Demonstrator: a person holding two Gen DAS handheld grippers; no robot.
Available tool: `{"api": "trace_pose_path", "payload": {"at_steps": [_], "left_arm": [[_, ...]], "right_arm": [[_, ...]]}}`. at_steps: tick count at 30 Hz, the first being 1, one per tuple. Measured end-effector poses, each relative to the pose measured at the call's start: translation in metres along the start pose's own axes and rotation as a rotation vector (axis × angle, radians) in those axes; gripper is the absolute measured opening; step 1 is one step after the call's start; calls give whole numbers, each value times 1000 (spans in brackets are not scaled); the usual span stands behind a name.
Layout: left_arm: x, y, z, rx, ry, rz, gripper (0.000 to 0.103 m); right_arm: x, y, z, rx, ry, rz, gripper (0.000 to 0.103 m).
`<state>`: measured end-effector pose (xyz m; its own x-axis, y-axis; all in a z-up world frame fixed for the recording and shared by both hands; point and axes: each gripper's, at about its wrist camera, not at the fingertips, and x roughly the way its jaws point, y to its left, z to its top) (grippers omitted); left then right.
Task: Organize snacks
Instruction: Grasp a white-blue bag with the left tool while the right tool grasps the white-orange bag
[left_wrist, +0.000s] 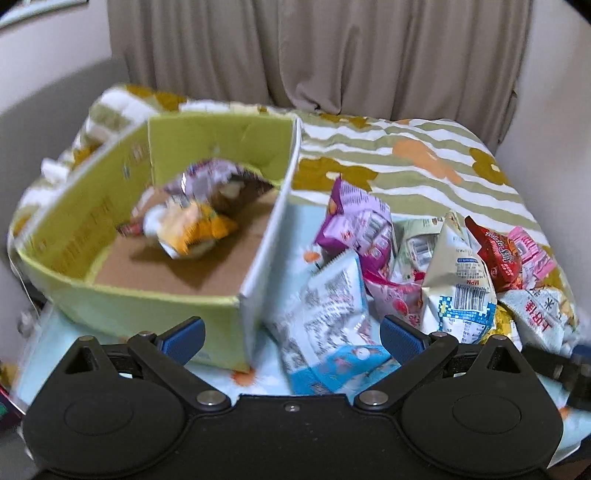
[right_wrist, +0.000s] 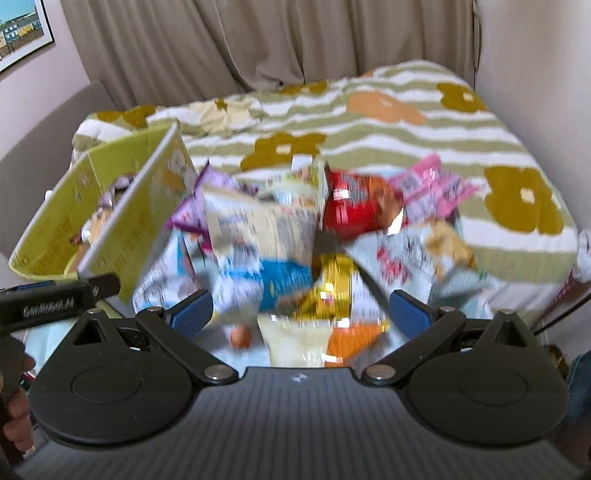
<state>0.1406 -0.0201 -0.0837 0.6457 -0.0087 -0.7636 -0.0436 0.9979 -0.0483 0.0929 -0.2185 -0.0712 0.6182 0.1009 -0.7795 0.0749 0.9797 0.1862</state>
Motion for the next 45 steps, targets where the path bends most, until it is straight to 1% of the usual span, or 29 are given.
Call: {"api": "trace_pose_path", "payload": {"at_steps": [3, 14, 15, 17, 18, 19, 20, 22, 25, 28, 33, 36, 38, 40, 42, 45], "left_arm": [[18, -1, -6, -70, 31, -18, 102], [70, 6, -16, -241, 143, -78, 102], [74, 7, -17, -259, 155, -87, 100], [80, 10, -20, -285, 180, -116, 94], [83, 11, -21, -287, 196, -128, 85], [86, 10, -22, -285, 214, -143, 81], [88, 10, -24, -283, 225, -151, 80], [85, 5, -25, -241, 217, -143, 74], [79, -1, -26, -183, 209, -137, 67], [76, -2, -28, -148, 201, -136, 65], [66, -2, -34, -106, 191, -115, 63], [59, 0, -36, -90, 182, -107, 63], [54, 0, -35, -77, 174, -105, 62], [48, -2, -36, -59, 162, -101, 62], [41, -3, -36, -48, 152, -106, 62], [30, -7, -34, -26, 126, -109, 62]], "right_arm": [[10, -4, -11, 13, 31, 4, 103], [45, -9, -34, 21, 117, 9, 103], [47, -7, -35, 21, 122, 7, 103], [50, -8, -36, 20, 129, 4, 103], [51, -8, -37, 20, 131, 1, 103], [52, -9, -37, 21, 133, -1, 103], [53, -10, -37, 24, 136, -1, 103], [54, -12, -37, 31, 141, -2, 103], [57, -12, -37, 31, 148, -9, 103], [58, -11, -38, 27, 150, -15, 103], [65, -9, -41, 32, 162, -8, 102], [69, -7, -42, 24, 178, -7, 90], [68, -5, -43, 11, 176, -9, 87], [66, -3, -44, 1, 171, -12, 80], [63, 0, -45, -3, 166, -9, 77], [55, 1, -46, 8, 156, 2, 76]]}}
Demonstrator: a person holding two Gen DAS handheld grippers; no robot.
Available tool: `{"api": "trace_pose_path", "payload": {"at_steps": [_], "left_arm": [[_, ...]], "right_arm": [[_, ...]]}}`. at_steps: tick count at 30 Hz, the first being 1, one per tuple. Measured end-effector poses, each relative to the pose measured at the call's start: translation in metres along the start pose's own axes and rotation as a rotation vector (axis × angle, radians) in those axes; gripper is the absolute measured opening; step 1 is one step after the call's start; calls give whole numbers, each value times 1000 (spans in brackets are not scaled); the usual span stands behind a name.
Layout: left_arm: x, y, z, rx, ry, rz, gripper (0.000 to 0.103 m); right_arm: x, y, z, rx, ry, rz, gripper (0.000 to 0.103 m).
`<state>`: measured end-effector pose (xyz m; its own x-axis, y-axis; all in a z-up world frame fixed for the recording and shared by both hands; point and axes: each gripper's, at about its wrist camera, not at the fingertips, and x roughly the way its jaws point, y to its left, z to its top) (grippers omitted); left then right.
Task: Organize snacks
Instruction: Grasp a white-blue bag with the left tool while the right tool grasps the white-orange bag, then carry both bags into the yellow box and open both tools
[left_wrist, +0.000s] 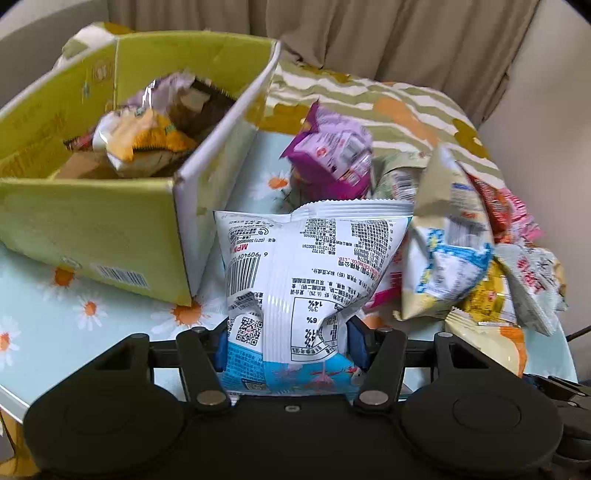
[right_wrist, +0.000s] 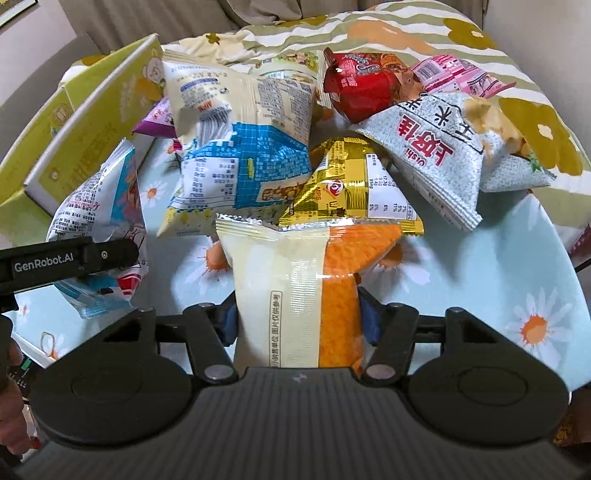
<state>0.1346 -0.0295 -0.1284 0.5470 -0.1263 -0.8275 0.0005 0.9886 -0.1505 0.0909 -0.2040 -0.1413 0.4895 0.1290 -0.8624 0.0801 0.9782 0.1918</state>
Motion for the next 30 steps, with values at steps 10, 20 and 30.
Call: {"api": "trace_pose_path", "payload": {"at_steps": [10, 20, 30], "left_arm": [[-72, -3, 13, 42, -146, 16, 62], [-135, 30, 52, 56, -338, 97, 62], [-131, 111, 104, 30, -353, 167, 63]], "right_arm": [[-54, 16, 10, -35, -87, 36, 75], [-110, 65, 62, -92, -255, 140, 75], [-104, 150, 118, -123, -319, 219, 75]]}}
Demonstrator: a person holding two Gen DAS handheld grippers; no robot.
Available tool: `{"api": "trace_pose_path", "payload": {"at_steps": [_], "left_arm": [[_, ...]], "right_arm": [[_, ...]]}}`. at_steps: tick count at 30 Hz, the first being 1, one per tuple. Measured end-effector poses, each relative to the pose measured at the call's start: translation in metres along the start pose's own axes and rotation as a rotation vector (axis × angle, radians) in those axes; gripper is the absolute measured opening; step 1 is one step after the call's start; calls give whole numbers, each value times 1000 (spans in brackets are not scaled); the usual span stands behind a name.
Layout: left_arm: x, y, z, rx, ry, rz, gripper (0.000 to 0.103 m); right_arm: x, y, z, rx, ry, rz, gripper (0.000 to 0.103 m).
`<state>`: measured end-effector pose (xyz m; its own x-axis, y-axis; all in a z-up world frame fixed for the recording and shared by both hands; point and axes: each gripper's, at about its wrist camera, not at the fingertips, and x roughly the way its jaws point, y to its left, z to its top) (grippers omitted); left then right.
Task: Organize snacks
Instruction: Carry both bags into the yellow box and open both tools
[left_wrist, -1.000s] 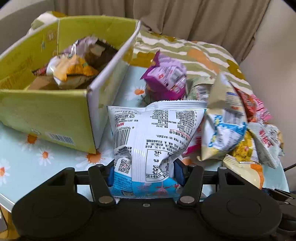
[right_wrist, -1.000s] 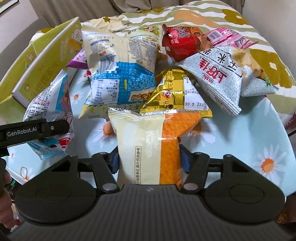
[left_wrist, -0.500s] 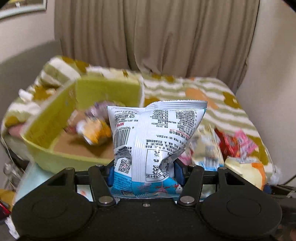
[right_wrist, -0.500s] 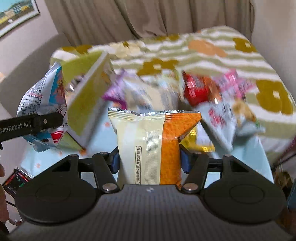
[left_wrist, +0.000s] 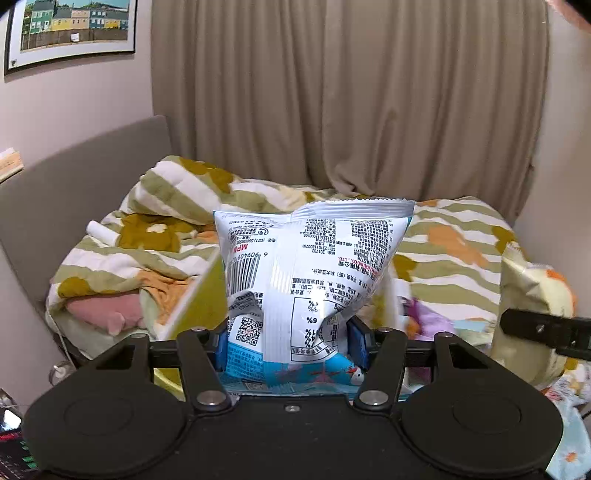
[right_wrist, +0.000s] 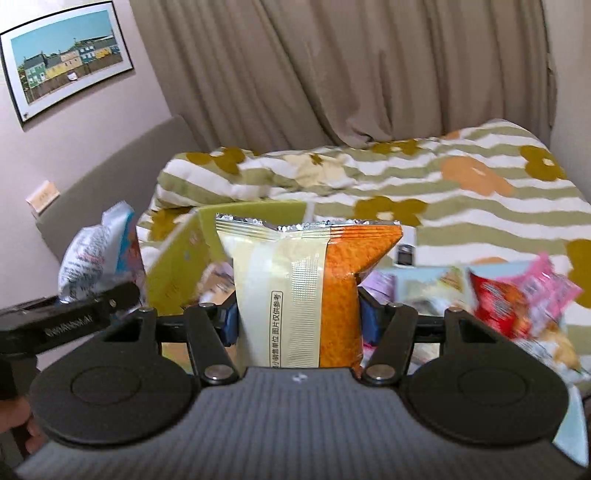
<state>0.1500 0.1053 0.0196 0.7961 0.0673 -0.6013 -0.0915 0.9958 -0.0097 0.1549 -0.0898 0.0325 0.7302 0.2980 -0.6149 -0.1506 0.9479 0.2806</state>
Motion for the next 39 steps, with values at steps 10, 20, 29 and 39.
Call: {"api": "trace_pose_path", "payload": {"at_steps": [10, 20, 29, 39], "left_arm": [[71, 48, 10, 71, 104, 8, 63], [114, 66, -13, 101, 272, -81, 100], [86, 89, -12, 113, 232, -98, 101], [80, 111, -7, 78, 206, -125, 101]], "right_arm": [[77, 69, 21, -28, 51, 8, 75], [119, 91, 15, -23, 124, -52, 75], [130, 99, 1, -42, 170, -81, 75], [141, 114, -24, -37, 203, -93, 77]]}}
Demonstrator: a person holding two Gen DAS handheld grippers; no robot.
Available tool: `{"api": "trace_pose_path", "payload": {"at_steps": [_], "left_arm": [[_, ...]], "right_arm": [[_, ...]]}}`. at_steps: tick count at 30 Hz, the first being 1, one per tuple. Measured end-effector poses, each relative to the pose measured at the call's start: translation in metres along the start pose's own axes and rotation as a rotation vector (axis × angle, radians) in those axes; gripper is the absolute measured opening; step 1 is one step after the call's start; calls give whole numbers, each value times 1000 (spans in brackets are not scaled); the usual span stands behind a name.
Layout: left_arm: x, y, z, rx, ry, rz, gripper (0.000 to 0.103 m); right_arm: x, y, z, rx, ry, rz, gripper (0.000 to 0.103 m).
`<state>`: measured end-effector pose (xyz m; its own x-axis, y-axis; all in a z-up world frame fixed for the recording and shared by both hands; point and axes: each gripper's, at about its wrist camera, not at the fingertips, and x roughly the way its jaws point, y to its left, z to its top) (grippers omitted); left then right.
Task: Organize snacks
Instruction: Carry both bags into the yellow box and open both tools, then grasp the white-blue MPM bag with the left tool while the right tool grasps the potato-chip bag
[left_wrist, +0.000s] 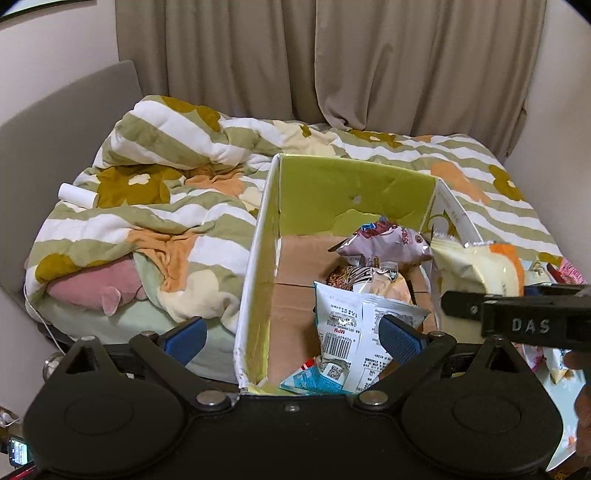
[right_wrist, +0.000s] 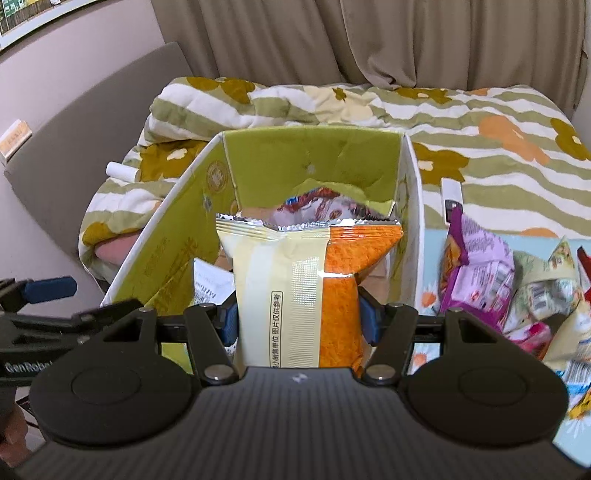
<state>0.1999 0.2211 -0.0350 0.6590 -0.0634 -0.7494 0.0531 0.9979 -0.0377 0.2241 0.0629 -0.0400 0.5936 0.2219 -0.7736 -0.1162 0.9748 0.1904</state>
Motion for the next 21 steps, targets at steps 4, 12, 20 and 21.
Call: {"api": "trace_pose_path", "payload": {"at_steps": [4, 12, 20, 21], "left_arm": [[0, 3, -3, 3, -2, -10, 101], [-3, 9, -6, -14, -7, -34, 101], [-7, 5, -9, -18, -8, -30, 101], [-9, 3, -9, -18, -12, -28, 101]], "right_arm": [[1, 1, -5, 22, -15, -4, 103], [-17, -8, -19, 60, -89, -19, 103], [-29, -14, -24, 53, -103, -48, 103], [-30, -16, -25, 55, -105, -42, 103]]}}
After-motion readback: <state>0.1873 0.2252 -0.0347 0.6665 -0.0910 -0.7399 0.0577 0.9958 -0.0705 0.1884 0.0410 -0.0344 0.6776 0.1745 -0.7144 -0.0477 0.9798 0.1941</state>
